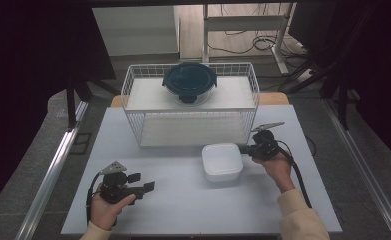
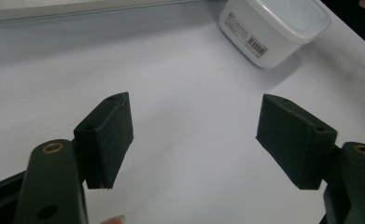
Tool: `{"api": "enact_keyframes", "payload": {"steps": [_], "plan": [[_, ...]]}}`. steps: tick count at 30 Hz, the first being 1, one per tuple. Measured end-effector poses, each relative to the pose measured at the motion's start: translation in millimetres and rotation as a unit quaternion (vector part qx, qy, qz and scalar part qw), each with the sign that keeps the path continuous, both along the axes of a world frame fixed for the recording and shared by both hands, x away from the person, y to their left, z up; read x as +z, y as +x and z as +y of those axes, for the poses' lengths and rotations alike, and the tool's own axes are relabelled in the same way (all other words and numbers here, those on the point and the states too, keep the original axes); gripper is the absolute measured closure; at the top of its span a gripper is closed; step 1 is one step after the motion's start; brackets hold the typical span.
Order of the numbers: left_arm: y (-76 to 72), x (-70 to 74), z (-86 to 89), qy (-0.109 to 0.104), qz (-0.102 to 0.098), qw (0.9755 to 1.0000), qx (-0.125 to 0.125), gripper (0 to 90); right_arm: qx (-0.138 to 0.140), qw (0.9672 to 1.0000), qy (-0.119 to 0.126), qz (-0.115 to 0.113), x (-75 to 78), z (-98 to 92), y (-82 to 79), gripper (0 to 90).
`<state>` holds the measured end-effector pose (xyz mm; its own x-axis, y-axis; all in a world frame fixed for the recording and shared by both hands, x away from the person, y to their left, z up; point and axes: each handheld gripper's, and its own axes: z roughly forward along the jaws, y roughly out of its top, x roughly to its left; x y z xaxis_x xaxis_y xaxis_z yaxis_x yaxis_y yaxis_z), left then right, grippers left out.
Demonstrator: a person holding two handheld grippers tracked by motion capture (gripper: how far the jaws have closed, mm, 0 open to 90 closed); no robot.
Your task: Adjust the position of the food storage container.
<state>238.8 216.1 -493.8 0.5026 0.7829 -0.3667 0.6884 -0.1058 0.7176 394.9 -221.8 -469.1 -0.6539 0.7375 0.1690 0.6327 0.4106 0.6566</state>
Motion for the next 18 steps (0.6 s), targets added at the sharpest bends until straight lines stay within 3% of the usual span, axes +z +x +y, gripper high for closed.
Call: {"api": "enact_keyframes", "payload": {"steps": [11,18], "plan": [[0.0,0.0,1.4,0.0,0.001,1.0,0.002,26.5,0.034,0.9994,-0.001,0.002,-2.8,29.2,-15.1,89.2],[-0.1,0.4,2.0,-0.001,0.0,1.0,0.003,26.5,0.04,0.9991,0.0,0.015,-4.8,44.0,-20.8,89.3]]}}
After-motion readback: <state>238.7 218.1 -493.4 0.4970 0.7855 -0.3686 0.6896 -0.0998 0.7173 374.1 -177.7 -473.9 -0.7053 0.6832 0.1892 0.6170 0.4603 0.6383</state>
